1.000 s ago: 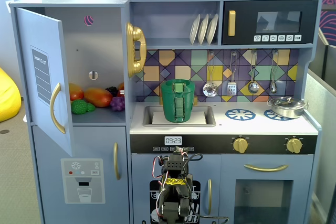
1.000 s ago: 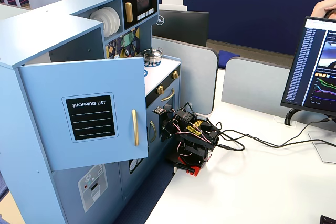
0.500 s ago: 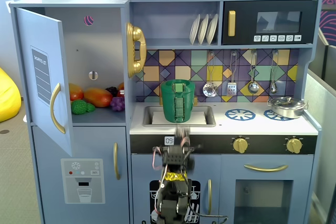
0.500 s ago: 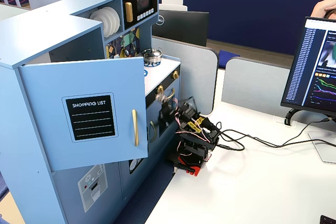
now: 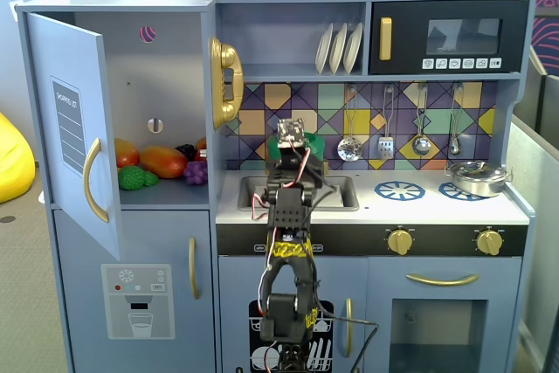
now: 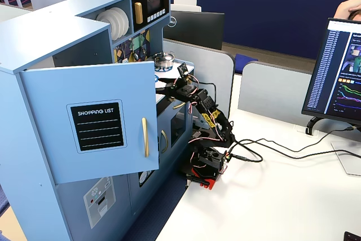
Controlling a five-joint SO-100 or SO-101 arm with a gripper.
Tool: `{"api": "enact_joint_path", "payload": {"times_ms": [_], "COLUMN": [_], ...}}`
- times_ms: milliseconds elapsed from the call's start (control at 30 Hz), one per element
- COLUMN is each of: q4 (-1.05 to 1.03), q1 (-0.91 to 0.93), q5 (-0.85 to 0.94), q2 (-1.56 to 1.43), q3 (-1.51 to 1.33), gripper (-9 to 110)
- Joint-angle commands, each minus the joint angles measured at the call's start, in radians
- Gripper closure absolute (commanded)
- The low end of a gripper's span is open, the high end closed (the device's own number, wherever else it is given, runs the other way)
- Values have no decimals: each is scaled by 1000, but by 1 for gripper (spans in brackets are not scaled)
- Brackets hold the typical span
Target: Take off the lid from the green recipient and place it on the counter
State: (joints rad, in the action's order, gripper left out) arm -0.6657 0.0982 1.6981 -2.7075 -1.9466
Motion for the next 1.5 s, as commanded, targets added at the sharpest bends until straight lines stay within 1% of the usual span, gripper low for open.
{"api": "enact_joint_path", "payload": {"times_ms": [0, 567, 1133, 1267, 1333, 1467], "q4": [63, 178, 275, 278, 273, 262], "q1": [-15, -9, 3, -5, -8, -25], "q5": [26, 34, 17, 23, 31, 18], "q2": [86, 402, 572, 578, 581, 583], "q3": [91, 296, 370, 370, 370, 370], "gripper": [65, 67, 70, 74, 79, 93]}}
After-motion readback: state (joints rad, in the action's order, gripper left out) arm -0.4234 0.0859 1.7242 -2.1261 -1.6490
